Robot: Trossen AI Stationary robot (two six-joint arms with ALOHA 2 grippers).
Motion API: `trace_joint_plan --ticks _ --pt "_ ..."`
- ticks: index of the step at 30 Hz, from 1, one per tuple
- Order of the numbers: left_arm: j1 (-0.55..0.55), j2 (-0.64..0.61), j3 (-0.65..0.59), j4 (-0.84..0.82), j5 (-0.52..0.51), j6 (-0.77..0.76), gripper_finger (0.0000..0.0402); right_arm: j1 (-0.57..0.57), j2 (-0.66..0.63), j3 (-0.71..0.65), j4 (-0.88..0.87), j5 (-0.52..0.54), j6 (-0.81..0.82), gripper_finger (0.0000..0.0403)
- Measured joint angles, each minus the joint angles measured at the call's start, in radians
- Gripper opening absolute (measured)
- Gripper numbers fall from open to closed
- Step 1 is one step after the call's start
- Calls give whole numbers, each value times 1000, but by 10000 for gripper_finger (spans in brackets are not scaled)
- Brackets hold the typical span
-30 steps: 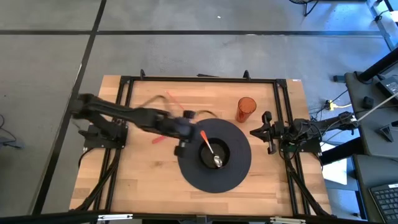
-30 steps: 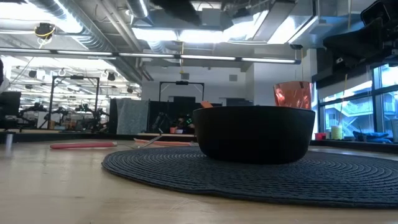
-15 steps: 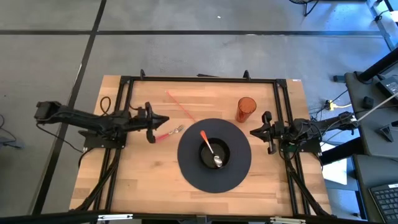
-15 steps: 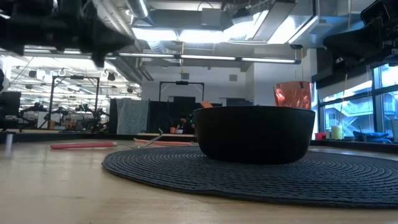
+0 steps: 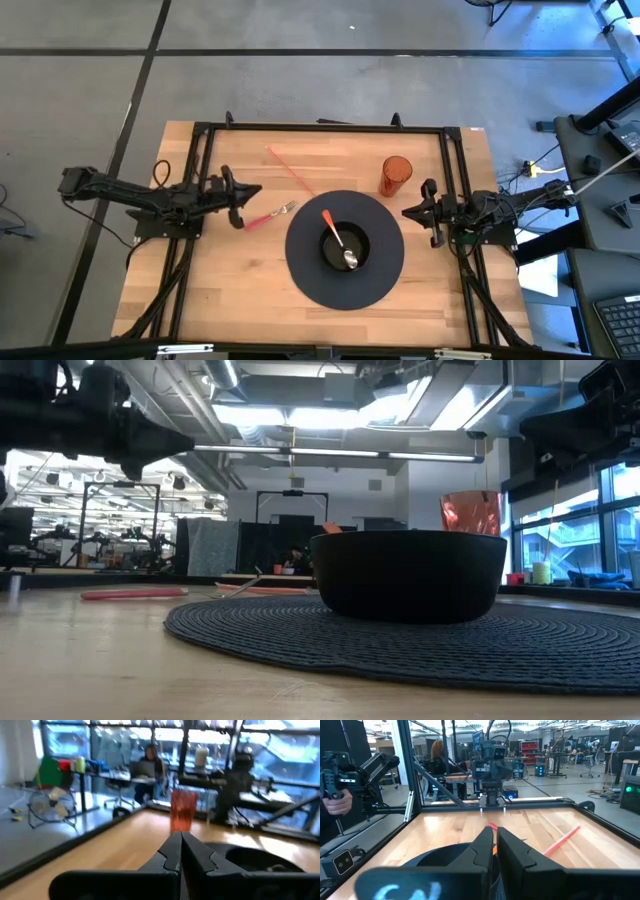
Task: Pick & Place Utensil
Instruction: Put the pink fork into the black bowl on the black mat
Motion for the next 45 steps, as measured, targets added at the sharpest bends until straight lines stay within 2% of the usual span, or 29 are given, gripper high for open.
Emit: trace_joint_plan --ticks 2,5,7,12,25,45 --pt "-2 -10 0 -18 61 2 1 0 0 0 0 0 1 26" --pt "-11 -12 0 -33 217 79 2 0 0 0 1 0 2 26" --pt "-17 -12 0 -52 252 114 2 0 0 0 1 0 3 26" --pt "-14 -12 0 -65 210 120 2 0 0 0 -2 0 4 26" --pt "-15 -11 0 -79 210 62 2 0 0 0 -6 0 4 26" --pt "-15 -11 0 -78 211 67 1 0 0 0 -6 0 4 26"
